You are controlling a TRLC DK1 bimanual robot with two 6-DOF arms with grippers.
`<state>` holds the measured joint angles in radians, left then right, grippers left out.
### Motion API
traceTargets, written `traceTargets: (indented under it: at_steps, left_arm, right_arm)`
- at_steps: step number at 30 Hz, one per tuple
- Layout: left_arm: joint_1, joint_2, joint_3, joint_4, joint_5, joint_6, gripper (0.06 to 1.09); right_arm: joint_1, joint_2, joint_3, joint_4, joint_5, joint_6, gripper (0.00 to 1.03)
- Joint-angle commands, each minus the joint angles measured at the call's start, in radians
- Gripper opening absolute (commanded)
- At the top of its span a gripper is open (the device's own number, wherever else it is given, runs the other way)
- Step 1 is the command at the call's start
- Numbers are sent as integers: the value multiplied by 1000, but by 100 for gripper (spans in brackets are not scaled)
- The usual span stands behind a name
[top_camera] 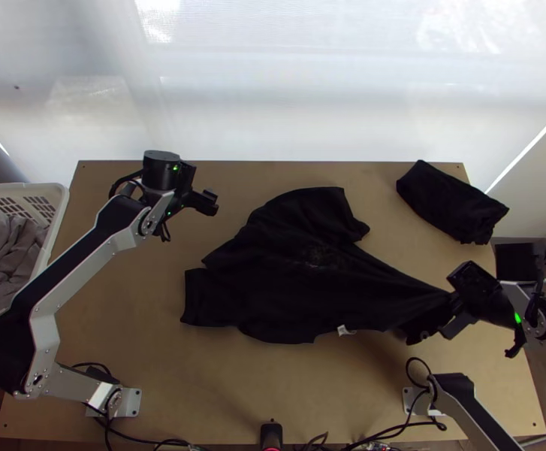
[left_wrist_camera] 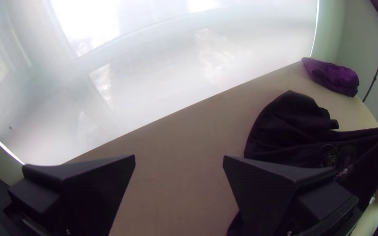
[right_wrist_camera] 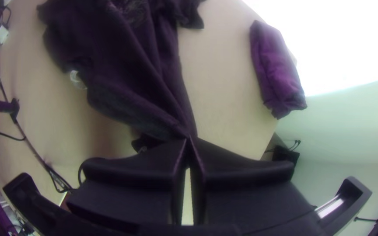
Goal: Fold the t-shirt
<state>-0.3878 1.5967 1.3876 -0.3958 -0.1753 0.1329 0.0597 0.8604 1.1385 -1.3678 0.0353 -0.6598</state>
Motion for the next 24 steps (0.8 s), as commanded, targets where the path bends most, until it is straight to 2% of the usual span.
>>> traceTargets:
  at_steps: [1,8,12,17,20,24]
  left_arm:
    - [-33,120,65,-3,0,-19,103]
    - [-74,387,291,-75,7,-44,103]
    - [-111,565,530,-183,14,-59,103]
    - [-140,787,878,-371,50,-93,97]
    - [-160,821,906,-379,74,-93,91]
    - [-181,855,903,-431,82,-92,91]
  right_arm:
    - [-170,-29,-68,141,-34,-11,3]
    - [-101,-31,-85,199,-38,103,3]
    - [-64,-26,-83,216,-38,141,3]
    - [-58,-24,-83,223,-37,155,3]
    - [-58,-27,-83,222,-37,157,3]
    - [-58,-29,-77,223,-37,157,3]
